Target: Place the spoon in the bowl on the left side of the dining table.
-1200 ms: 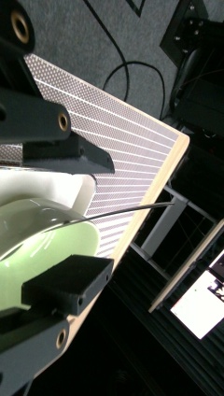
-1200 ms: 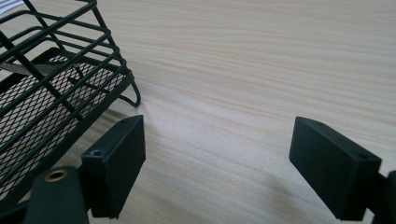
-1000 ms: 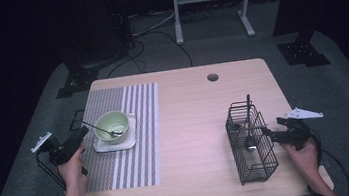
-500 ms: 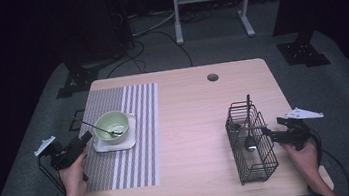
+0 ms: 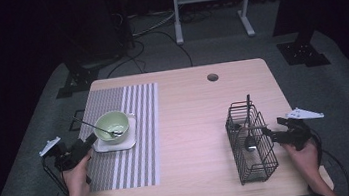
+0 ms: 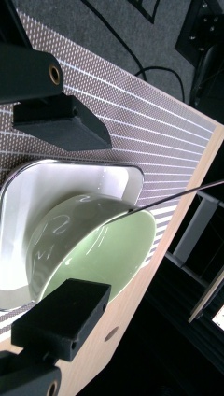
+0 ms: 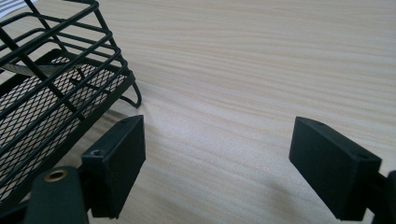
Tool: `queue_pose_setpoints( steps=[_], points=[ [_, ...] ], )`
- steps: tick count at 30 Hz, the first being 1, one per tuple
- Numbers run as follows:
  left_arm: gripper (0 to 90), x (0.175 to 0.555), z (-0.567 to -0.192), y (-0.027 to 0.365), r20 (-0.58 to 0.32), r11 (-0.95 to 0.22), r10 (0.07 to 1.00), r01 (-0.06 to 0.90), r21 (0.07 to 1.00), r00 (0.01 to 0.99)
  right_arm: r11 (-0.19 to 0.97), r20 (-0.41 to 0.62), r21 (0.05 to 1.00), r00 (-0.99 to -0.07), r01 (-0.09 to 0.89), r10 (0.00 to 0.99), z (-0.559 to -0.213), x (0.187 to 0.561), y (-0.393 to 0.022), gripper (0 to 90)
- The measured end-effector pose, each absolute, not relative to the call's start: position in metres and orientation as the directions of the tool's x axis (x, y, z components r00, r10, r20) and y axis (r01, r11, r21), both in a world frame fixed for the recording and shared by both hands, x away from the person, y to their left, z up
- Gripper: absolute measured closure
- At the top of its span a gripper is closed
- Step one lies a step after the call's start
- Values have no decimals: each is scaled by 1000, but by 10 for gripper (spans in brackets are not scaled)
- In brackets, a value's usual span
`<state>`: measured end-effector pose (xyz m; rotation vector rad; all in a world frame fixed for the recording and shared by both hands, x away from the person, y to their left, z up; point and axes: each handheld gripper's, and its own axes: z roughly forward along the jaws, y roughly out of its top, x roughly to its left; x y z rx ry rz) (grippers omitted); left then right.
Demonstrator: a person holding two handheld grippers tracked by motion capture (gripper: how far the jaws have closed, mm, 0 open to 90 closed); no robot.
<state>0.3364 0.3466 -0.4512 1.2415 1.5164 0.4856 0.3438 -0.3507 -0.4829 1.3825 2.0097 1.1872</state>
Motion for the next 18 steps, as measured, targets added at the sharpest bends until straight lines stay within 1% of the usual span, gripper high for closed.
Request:
queue_pose_setpoints(
  steps=[2,4,18],
  points=[
    [228,336,-451,345,-466,374,878,449,811,111,138,119,831,-414,539,903,-483,344,-351,175],
    [205,336,-451,344,-465,372,878,450,811,112,138,118,832,-414,538,902,-483,344,-351,175],
    [173,335,-449,333,-448,334,882,478,813,145,139,118,832,-415,538,902,-483,344,-351,175]
  ],
)
